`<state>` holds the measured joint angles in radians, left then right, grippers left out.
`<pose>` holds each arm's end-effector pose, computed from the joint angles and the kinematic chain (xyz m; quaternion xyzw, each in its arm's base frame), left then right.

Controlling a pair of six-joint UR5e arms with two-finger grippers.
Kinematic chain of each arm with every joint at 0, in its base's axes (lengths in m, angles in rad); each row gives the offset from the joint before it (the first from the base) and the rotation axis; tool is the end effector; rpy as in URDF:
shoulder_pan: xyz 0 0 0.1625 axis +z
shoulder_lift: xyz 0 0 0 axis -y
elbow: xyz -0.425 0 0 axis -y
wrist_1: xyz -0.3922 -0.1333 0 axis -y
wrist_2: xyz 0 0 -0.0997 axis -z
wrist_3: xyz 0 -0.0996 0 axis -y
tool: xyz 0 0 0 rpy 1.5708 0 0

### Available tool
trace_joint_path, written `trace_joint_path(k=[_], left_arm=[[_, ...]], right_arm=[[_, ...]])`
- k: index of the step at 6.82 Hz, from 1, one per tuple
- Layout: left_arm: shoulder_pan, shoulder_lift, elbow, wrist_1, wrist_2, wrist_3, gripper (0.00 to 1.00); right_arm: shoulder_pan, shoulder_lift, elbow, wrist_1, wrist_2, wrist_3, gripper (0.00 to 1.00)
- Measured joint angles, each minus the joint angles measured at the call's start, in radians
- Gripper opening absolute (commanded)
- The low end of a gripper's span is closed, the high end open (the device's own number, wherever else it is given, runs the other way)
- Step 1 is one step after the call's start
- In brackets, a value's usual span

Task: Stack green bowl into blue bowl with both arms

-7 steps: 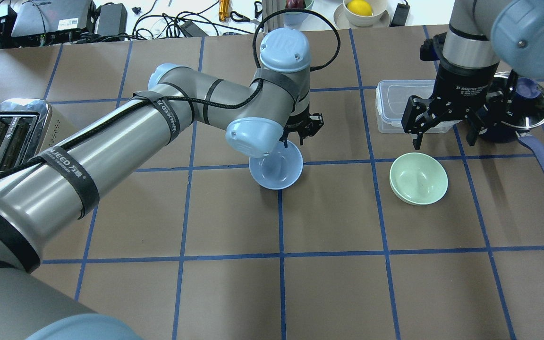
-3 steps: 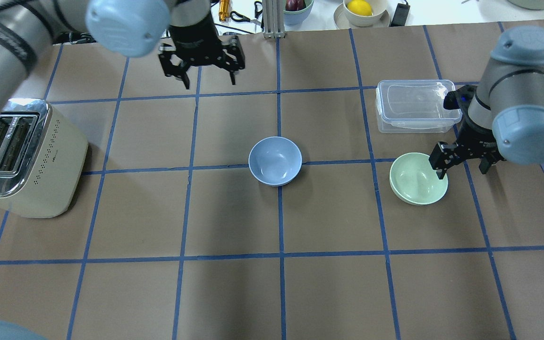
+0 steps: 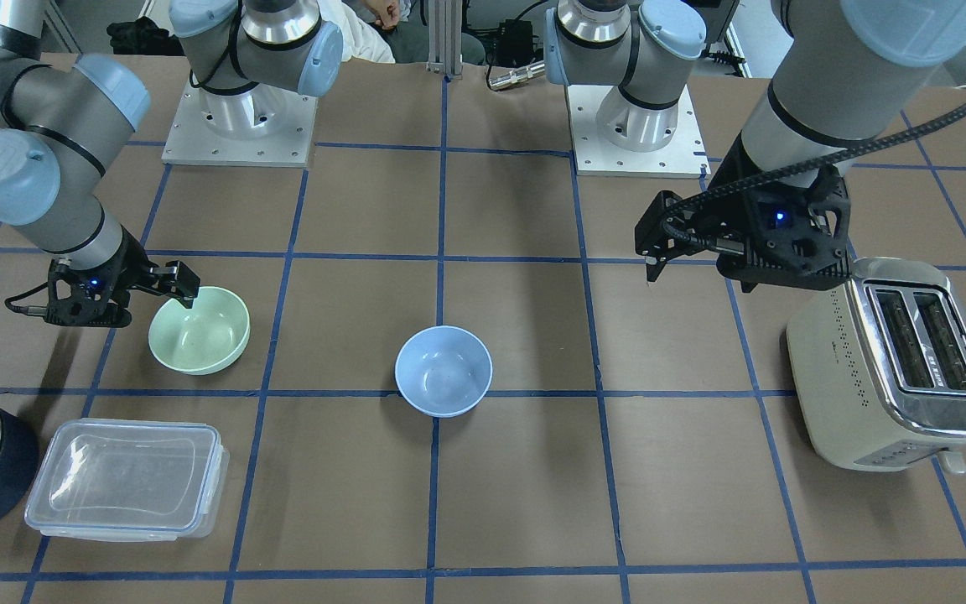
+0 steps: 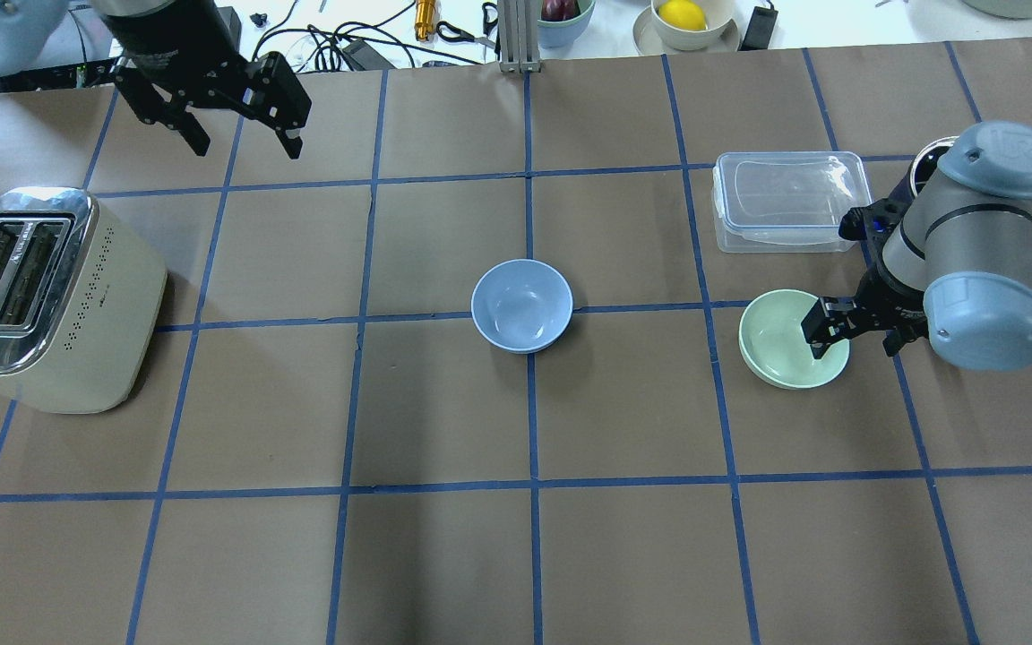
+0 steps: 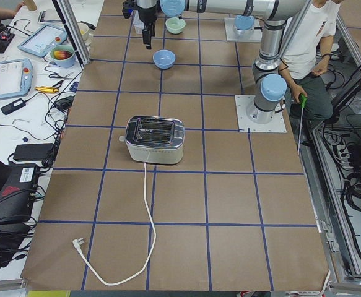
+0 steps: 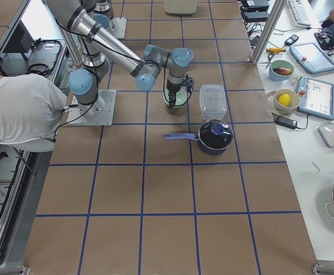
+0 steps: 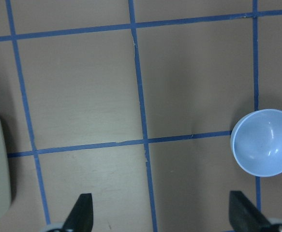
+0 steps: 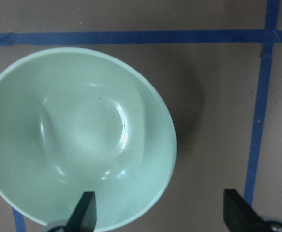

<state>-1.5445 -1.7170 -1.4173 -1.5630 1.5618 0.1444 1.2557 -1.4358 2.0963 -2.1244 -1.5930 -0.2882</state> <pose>-0.1195 -0.5586 0.4877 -0.0590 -0.9982 0.0079 0.0038 -0.0165 -0.4736 0.2334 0.0128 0.9984 0.0543 0.0053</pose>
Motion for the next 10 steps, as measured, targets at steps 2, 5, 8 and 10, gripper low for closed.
trace_joint_path(k=[2, 5, 8, 10], left_arm=[[0.006, 0.086, -0.181, 0.213, 0.012, 0.005, 1.00], [0.018, 0.147, -0.219, 0.203, 0.036, -0.004, 1.00], [0.019, 0.151, -0.221, 0.201, 0.034, -0.005, 1.00], [0.017, 0.152, -0.226, 0.201, 0.031, -0.007, 1.00]], right_arm=[[-0.001, 0.034, -0.005, -0.051, 0.014, 0.015, 0.43], [-0.002, 0.050, -0.005, -0.063, 0.011, 0.015, 0.00], [-0.002, 0.039, -0.027, -0.043, 0.010, 0.013, 0.00], [0.016, 0.018, -0.135, 0.092, 0.063, 0.025, 0.00]])
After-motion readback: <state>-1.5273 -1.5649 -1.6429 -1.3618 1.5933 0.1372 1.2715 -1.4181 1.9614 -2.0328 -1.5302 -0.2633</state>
